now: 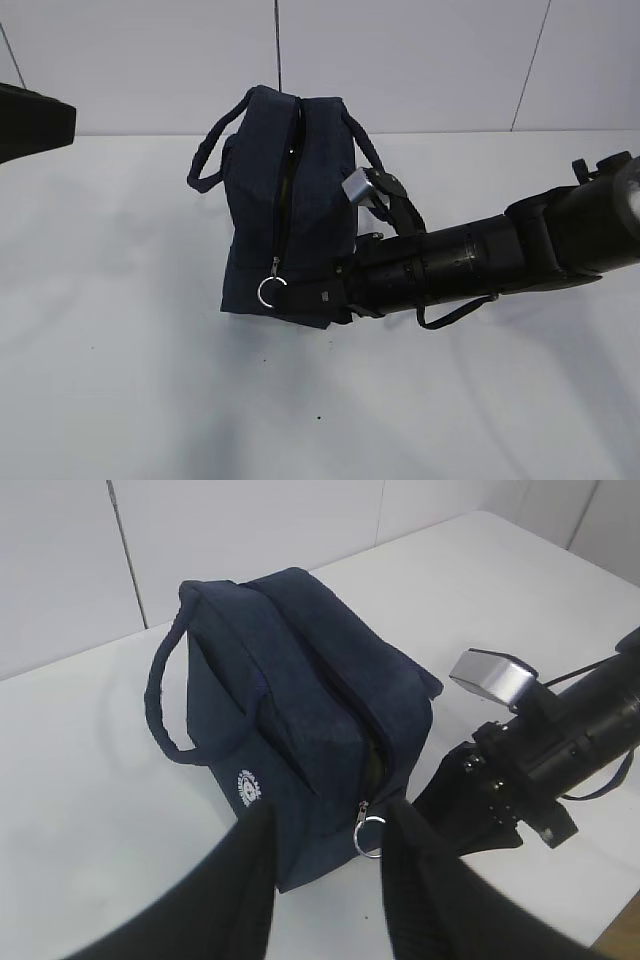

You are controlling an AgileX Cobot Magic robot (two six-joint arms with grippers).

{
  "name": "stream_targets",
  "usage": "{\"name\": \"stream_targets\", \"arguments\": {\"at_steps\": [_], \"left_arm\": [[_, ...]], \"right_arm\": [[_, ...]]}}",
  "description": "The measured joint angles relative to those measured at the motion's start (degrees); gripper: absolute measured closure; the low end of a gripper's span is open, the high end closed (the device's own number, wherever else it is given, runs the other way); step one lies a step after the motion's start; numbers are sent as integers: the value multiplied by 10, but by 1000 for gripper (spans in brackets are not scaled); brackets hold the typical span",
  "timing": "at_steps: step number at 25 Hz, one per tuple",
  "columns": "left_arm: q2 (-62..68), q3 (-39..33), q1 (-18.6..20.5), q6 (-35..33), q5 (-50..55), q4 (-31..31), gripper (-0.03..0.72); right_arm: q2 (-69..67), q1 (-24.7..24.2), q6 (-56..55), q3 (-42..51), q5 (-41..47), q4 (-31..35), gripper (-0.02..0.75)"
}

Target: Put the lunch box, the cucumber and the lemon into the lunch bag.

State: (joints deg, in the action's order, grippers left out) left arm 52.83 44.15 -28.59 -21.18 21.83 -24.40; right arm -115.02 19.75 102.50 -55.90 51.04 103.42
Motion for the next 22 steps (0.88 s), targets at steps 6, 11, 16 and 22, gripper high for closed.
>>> {"name": "stream_targets", "arguments": {"at_steps": [6,11,16,22], "left_arm": [[0,0,0,0,0,0,452],[0,0,0,0,0,0,452],[0,0,0,0,1,0,452],[0,0,0,0,1,0,452]], "right_arm": [[0,0,2,-1,-1,0,493],[0,0,6,-4,-26,0,451],[0,0,42,-4,-31,0,297],[0,0,134,-4,-31,0,267]]}}
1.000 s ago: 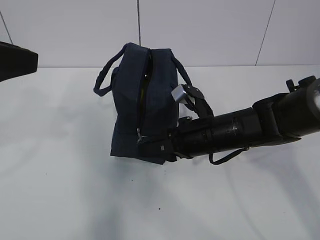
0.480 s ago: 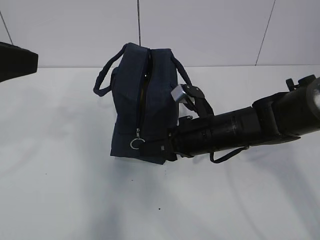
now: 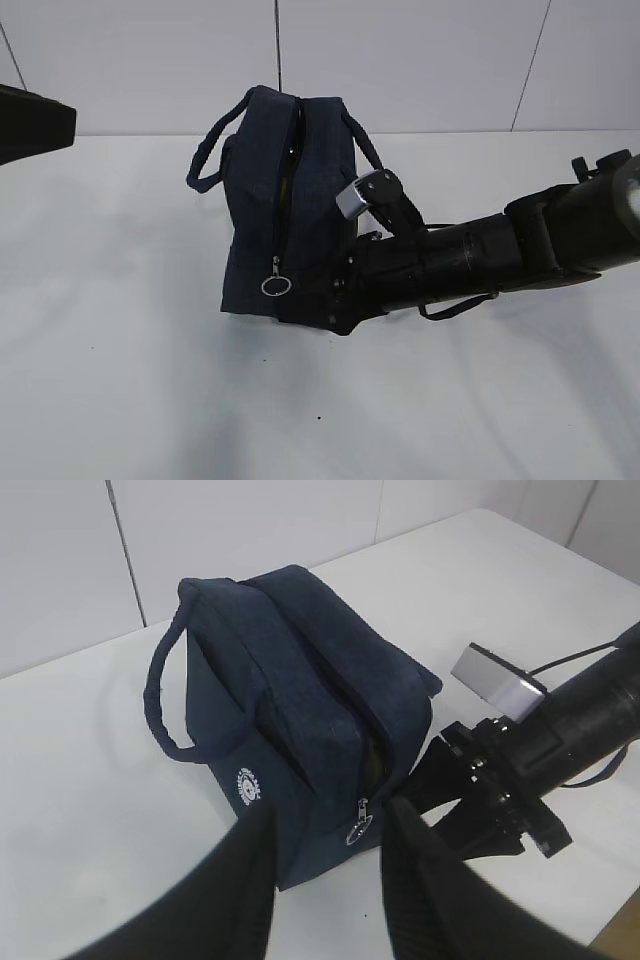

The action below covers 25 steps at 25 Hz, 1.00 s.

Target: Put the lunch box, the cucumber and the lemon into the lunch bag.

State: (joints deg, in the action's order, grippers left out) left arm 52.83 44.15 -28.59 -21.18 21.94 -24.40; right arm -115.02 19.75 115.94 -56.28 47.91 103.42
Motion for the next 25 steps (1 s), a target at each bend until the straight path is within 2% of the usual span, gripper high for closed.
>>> {"name": "stream_targets", "arguments": {"at_steps": [13,25], "left_arm": [[0,0,0,0,0,4,452],[0,0,0,0,0,4,452]], "right_arm": [[0,0,185,0,5,0,262],[0,0,162,-19,0,-3,262]]}}
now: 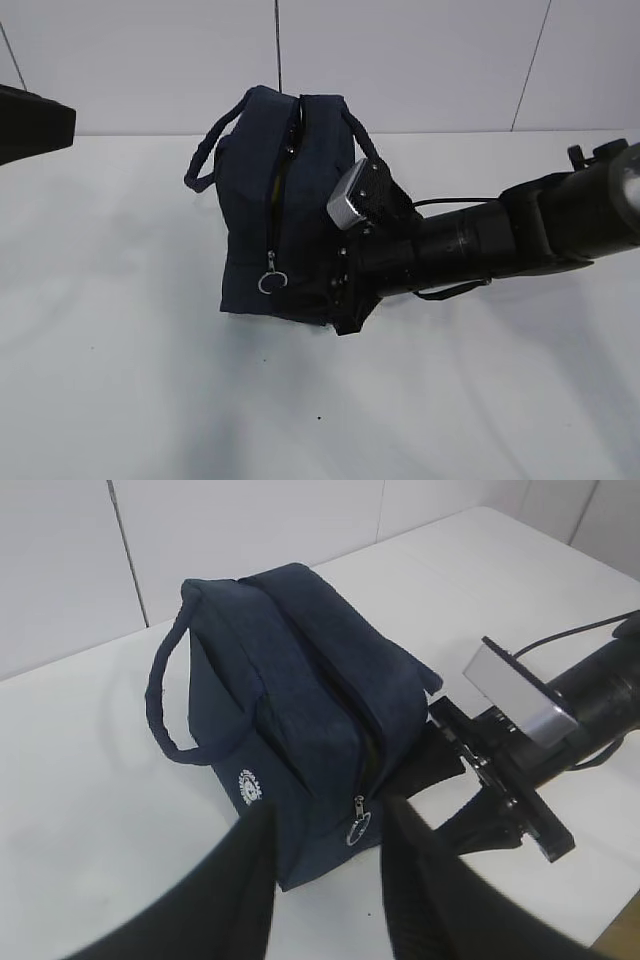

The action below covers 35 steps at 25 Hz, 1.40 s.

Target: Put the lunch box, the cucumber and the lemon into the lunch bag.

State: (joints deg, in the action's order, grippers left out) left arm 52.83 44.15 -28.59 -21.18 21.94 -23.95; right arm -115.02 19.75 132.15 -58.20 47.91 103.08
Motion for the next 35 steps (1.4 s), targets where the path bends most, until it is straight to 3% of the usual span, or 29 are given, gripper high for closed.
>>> {"name": "stream_targets", "arguments": {"at_steps": [6,20,29,35], "left_arm": [[0,0,0,0,0,0,452],[11,0,0,0,1,1,452],[152,7,0,-6,-20,11,452],[264,97,0,-9,-32,8,450]], "right_arm": [[-7,0,-19,-16,-25,0,262],[-54,0,-23,-16,18,1,262],[-54,0,-56,-16,22,1,262],[-54,0,-72,-16,35,1,262]]}}
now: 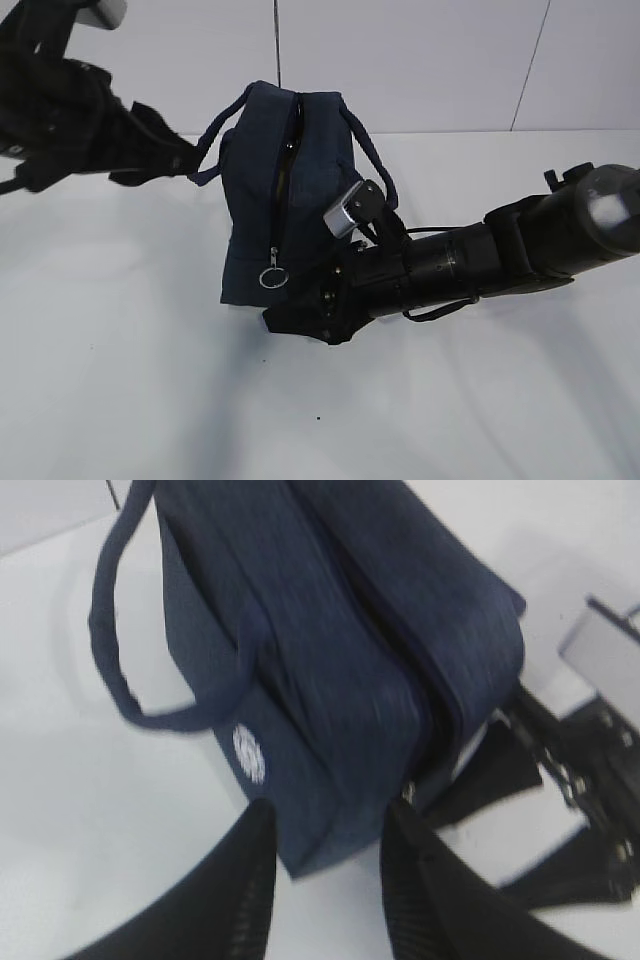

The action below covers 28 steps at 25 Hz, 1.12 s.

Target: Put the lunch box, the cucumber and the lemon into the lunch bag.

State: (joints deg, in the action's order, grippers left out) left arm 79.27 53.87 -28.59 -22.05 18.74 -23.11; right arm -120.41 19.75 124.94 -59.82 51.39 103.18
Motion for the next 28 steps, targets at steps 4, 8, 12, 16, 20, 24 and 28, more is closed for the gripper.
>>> {"name": "stream_targets", "arguments": {"at_steps": [4,8,12,16,20,24,28], "left_arm": [[81,92,0,0,21,-13,449],[153,176,10,0,59,-35,409],[210,248,48,0,106,-74,347],[260,312,89,0,161,-95,329],[302,370,101,-10,228,-116,325],[314,387,100,-16,253,-121,325],[330,389,99,-16,263,-127,325]], "right_arm": [[0,0,-10,0,0,0,262],[0,0,-18,0,4,0,262],[0,0,-27,0,11,0,262],[0,0,-32,0,18,0,262],[0,0,-34,0,20,0,262],[0,0,-36,0,21,0,262],[0,0,-39,0,22,0,262]]}}
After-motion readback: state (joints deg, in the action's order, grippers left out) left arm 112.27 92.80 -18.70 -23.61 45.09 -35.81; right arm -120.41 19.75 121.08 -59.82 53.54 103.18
